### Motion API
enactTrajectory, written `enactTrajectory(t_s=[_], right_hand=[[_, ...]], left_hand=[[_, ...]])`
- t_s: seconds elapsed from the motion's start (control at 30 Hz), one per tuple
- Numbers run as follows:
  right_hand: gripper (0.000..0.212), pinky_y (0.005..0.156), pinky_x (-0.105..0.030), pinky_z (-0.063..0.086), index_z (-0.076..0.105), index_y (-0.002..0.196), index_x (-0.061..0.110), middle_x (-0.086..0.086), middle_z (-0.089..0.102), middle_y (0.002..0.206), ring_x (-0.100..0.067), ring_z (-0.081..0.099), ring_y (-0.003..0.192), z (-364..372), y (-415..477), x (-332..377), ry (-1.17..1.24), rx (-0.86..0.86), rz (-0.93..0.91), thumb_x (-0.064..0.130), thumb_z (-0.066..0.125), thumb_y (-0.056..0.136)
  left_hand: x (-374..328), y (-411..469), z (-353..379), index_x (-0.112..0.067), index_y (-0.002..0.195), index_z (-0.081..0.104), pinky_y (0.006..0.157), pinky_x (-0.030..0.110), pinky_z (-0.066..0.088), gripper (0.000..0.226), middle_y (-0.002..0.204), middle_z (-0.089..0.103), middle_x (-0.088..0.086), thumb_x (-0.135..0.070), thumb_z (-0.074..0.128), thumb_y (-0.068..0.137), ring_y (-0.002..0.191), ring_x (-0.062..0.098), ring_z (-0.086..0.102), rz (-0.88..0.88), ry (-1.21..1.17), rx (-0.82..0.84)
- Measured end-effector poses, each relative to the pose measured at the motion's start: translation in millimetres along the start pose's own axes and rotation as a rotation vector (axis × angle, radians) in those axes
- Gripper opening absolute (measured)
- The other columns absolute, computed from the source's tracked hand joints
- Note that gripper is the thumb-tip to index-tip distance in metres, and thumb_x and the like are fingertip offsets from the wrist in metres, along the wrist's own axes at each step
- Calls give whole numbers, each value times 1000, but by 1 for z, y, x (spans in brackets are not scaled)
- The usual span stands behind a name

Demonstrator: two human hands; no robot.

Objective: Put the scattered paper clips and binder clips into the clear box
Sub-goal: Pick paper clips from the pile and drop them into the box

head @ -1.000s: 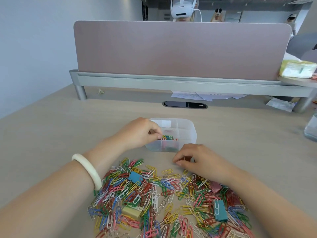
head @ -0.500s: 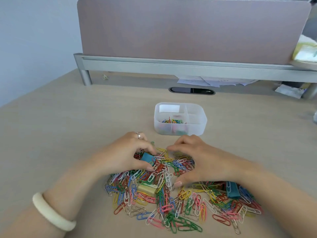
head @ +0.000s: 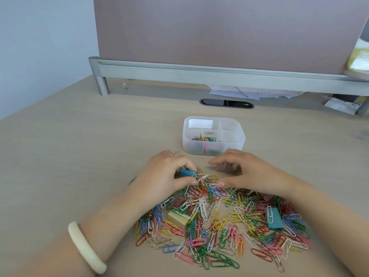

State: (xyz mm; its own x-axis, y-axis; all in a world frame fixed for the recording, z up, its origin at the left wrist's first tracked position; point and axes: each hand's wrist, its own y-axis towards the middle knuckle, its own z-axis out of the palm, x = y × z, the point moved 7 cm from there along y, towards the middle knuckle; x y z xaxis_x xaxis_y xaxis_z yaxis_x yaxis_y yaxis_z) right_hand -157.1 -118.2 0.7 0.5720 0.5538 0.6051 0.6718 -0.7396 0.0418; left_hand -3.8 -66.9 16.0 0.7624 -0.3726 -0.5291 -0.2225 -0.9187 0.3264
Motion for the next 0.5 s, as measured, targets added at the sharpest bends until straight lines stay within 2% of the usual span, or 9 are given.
enactTrajectory(t_s=[0.1,0.23,0.37,0.5], right_hand=[[43,72,-7,39,60,110,31,12,56,93,6,49,78,-2,-1,-1,32,-9,1,33,75,70],[41,72,-6,39,60,109,31,9,58,96,4,50,79,-1,0,0,33,-16,-12,35,74,70],[39,70,-6,38,62,109,28,9,58,94,6,50,78,-1,-1,1,49,-25,-16,31,74,71],[37,71,-5,38,63,109,25,11,58,93,6,50,77,0,-1,2,56,-24,-20,29,73,73]], left_hand=[[2,-2,-5,-27,80,64,72,32,47,17,74,61,-15,-32,75,68,75,6,55,-47,-87,-66],[4,-3,-6,-27,81,61,73,15,45,18,75,66,-18,-20,74,70,77,-4,59,-154,-303,-86],[8,-4,-3,-32,92,62,80,16,47,30,93,69,-5,-16,74,68,85,7,63,-194,-488,-27],[12,-5,-5,-28,89,67,71,21,49,23,87,69,-4,-10,70,75,70,4,63,-244,-555,-36]])
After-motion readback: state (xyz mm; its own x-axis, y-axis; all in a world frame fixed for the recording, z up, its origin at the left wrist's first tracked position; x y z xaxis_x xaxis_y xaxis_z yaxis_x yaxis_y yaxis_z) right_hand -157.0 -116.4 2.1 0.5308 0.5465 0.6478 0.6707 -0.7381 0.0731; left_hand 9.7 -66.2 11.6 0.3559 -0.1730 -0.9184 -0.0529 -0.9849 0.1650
